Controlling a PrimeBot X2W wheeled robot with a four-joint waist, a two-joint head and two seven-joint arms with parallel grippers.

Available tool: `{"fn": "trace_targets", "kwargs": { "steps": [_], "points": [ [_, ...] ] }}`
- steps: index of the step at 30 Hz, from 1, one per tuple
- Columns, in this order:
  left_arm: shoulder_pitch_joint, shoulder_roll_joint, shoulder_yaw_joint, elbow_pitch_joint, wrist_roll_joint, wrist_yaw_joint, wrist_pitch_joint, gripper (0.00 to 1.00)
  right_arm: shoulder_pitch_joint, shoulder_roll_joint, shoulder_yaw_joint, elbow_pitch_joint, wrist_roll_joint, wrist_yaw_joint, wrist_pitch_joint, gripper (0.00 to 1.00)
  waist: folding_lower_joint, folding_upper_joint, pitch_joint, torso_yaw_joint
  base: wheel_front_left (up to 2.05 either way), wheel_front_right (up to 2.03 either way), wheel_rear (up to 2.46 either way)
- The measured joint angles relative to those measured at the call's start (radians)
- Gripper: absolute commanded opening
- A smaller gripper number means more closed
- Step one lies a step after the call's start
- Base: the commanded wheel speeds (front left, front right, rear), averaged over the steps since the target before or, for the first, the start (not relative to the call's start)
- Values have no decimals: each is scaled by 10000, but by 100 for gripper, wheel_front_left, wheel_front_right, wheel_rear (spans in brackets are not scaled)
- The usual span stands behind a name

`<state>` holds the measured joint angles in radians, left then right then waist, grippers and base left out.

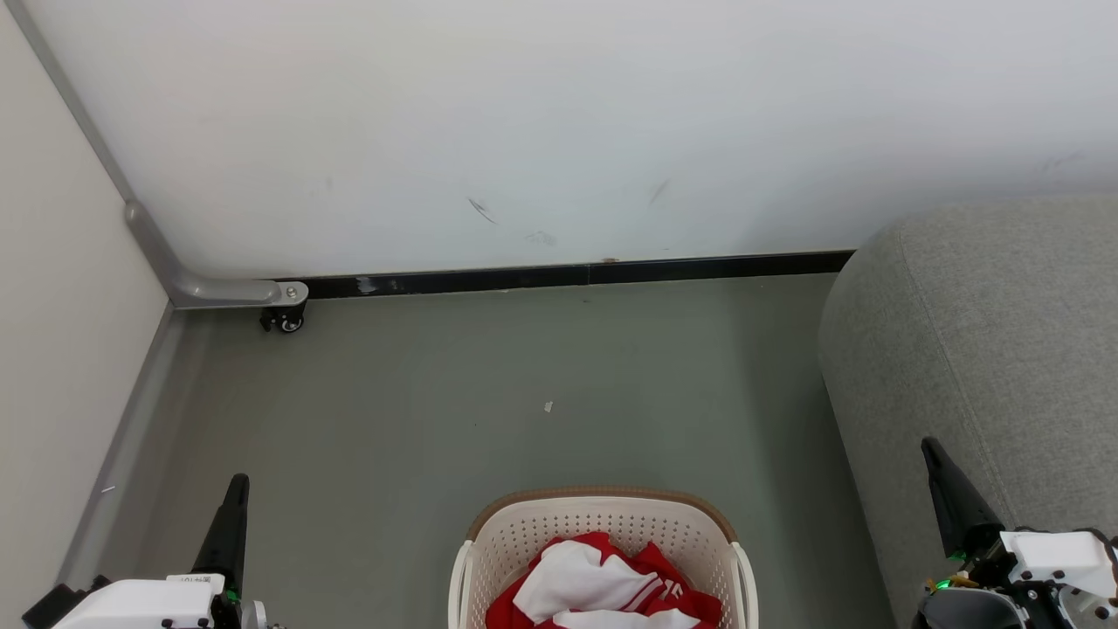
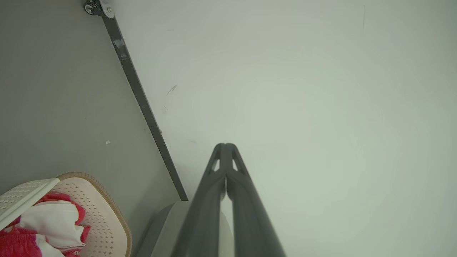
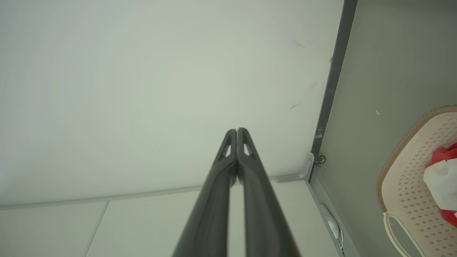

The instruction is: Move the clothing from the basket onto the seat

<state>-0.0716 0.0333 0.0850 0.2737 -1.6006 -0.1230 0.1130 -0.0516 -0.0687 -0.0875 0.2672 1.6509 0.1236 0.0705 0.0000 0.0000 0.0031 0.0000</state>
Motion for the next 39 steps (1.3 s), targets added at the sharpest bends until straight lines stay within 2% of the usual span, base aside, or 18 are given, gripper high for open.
{"fn": "trace_targets", "kwargs": {
  "steps": [17, 18, 25, 39],
  "points": [
    [0, 0, 0, 0, 0, 0, 0, 0, 0, 10, -10, 0, 0, 0, 2, 0, 0, 0, 0, 0, 0, 0, 0],
    [0, 0, 0, 0, 0, 0, 0, 100, 0, 10, -10, 0, 0, 0, 2, 100, 0, 0, 0, 0, 0, 0, 0],
    [474, -309, -113, 539, 4, 15, -12, 100, 585, 297, 77, 487, 2, -13, -10, 100, 0, 0, -2, -1, 0, 0, 0],
    [477, -270, -639, 295, 696, 15, -546, 100, 633, 297, 324, 221, -650, -13, -458, 100, 2, 0, -4, -4, 0, 0, 0]
  ]
}}
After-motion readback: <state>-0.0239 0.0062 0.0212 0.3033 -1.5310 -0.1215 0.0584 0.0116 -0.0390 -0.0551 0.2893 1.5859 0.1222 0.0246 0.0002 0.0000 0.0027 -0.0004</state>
